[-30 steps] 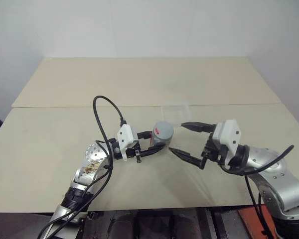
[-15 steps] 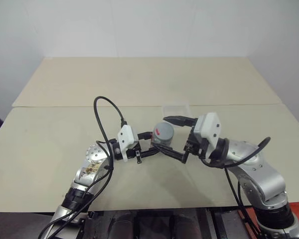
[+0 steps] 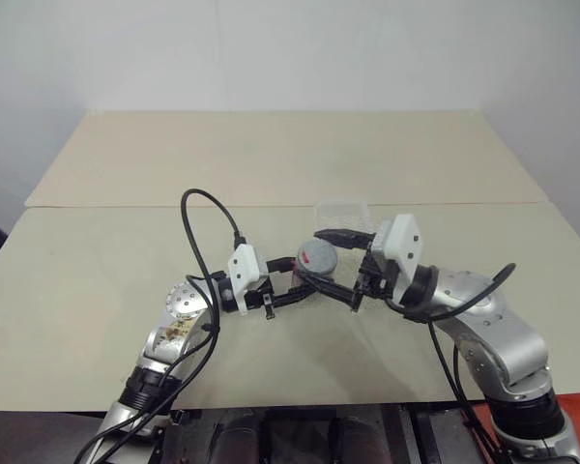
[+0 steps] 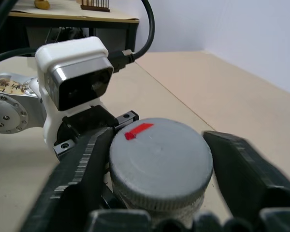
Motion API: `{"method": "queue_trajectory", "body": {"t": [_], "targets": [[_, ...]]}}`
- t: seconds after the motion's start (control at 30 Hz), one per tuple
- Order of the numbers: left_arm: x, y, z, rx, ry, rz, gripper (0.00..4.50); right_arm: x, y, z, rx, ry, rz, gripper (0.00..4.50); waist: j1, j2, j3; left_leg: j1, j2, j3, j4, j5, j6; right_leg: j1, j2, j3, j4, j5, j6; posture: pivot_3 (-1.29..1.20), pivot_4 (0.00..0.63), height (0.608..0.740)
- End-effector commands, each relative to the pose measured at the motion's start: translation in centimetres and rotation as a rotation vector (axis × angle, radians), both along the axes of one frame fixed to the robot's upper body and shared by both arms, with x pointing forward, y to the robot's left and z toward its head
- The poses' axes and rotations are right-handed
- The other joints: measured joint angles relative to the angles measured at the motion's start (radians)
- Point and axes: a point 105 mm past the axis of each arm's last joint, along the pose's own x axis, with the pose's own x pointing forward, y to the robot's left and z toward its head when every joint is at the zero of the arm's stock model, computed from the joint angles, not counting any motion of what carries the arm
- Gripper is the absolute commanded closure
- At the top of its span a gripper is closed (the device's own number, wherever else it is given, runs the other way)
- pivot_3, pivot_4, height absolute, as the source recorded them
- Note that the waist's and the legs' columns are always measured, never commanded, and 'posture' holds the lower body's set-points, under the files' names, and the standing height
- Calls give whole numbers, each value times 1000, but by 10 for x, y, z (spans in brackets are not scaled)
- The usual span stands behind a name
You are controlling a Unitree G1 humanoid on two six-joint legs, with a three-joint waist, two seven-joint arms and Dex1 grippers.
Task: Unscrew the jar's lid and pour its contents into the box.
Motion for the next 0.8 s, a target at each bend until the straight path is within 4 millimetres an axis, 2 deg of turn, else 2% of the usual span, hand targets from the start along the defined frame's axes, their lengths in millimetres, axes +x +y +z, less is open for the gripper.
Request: {"method": "queue_trajectory", "body": {"t": [0.03,0.27,0.4,0.6,0.7,0.8], "targets": [[-3,-3,11,-17,-55,-18,2580,-3,0,13,23,-40,15,1723,0,0,0,0,0,0,0,0,0,0,0,0,0,0,0,0,150,740],[-3,-1,10,-9,-55,-18,2580,-2,-1,15,27,-63,-1,1723,0,0,0,0,0,0,0,0,0,0,0,0,0,0,0,0,150,740],[-4,-2,7,6,-63,-22,2580,-6,-5,33,156,-22,29,1723,0,0,0,0,0,0,0,0,0,0,0,0,0,0,0,0,150,740],[-5,-3,8,2,-62,-27,2580,-12,-12,43,293,65,91,1723,0,0,0,0,0,0,0,0,0,0,0,0,0,0,0,0,150,740],[-5,-3,10,-3,-64,-23,2580,-5,-23,42,259,35,-21,1723,0,0,0,0,0,0,0,0,0,0,0,0,0,0,0,0,150,740],[-4,-1,11,-7,-66,-10,2580,7,-46,35,196,17,-187,1723,4,0,0,0,0,0,0,0,0,0,0,0,0,0,0,0,150,740]]}}
